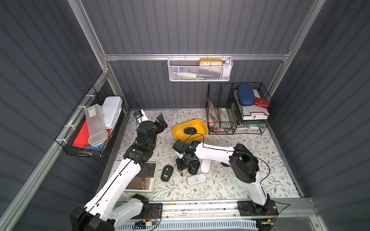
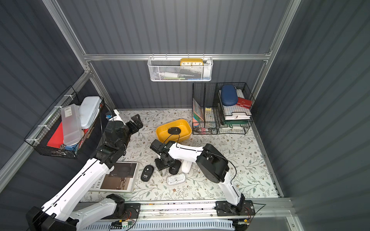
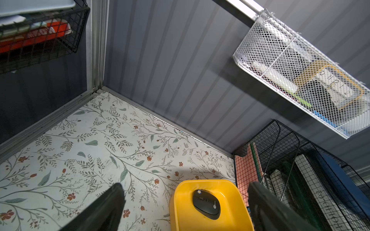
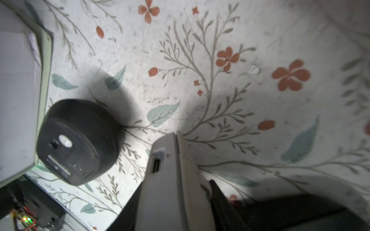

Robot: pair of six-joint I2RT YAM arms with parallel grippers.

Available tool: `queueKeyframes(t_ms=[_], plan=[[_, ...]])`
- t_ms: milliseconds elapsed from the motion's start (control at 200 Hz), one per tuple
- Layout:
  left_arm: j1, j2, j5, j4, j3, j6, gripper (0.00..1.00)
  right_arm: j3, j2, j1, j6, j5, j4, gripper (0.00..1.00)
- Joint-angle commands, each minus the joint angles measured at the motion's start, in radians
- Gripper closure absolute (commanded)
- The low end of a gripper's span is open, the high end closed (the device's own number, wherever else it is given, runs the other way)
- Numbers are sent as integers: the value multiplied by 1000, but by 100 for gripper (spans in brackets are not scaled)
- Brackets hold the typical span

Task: Put the mouse in the storage box
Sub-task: Pick up the mouse from the center of the board.

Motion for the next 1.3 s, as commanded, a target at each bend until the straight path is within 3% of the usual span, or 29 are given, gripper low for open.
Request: queueKeyframes(t_ms=[0,245,350,440,690,1026,1296], plan=[[6,4,16,11,3,-3,1,-39,-88,-27,39,31,57,64],[6,13,95,31,-9,-2,1,-201,-265,-183,262,-10,210,71],[3,36,204,79,-35,23,1,-286,-346,-281,387,-51,292,74],[3,87,325,120,-33,19,1,-331,-404,-322,386,-63,371,74],[3,295,624,103,61,-18,1,-370,-539,-323,123,102,350,75],[4,373,783,-82,223,-66,1,-646,-751,-236,-360,392,661,77],[4,429,876,-162,277,-19,1,-749,-745,-222,-529,382,914,82]])
